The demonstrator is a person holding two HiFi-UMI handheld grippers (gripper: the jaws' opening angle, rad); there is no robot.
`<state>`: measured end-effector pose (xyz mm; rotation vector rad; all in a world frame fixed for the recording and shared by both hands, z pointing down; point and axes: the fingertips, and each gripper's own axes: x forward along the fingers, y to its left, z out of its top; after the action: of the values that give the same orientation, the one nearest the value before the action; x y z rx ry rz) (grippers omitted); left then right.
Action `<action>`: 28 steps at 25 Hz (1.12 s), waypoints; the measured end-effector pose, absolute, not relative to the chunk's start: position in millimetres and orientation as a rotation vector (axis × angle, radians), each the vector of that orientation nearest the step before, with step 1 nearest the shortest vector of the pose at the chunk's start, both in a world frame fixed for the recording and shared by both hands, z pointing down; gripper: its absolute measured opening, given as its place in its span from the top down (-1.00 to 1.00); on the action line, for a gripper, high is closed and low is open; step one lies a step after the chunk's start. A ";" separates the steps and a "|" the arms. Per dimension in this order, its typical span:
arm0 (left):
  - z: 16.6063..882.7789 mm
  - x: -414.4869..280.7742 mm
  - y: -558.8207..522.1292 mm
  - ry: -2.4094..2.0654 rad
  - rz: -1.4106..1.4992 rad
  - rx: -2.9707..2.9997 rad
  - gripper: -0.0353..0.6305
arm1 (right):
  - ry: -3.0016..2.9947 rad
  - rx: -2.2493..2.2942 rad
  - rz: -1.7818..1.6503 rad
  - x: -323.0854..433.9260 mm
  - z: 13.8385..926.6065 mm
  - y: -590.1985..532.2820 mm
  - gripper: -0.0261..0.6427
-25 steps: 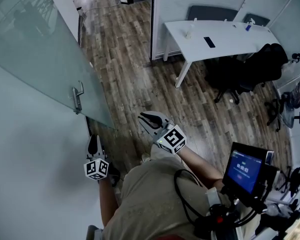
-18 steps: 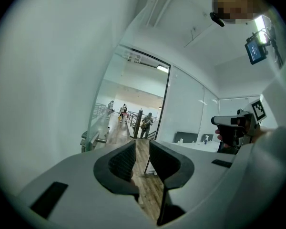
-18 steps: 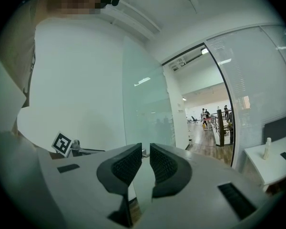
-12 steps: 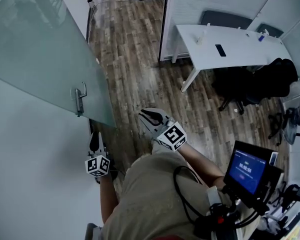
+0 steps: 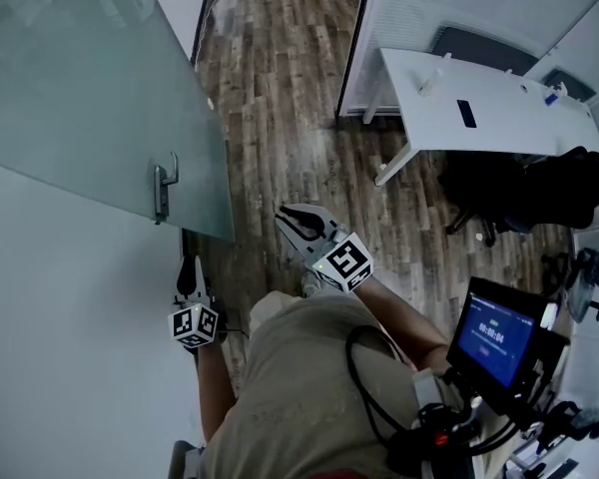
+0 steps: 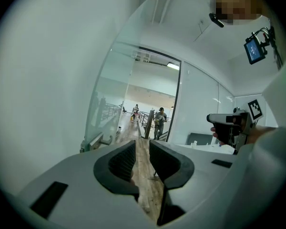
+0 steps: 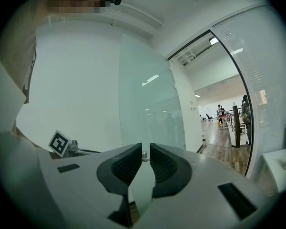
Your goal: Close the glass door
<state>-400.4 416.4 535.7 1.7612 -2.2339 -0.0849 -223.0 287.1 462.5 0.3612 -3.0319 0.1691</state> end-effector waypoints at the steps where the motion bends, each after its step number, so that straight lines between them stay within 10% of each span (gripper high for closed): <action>1: 536.6 -402.9 418.2 -2.246 -0.085 1.745 0.65 | -3.033 0.342 0.174 -226.6 464.0 286.8 0.79; 28: 561.3 -624.7 436.7 -2.272 0.080 1.743 0.65 | -3.003 0.228 0.168 -436.4 469.9 324.4 0.79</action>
<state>-624.7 436.7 561.3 1.7426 -2.2725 0.0800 -436.4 324.4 469.9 0.2281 -3.0030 0.1676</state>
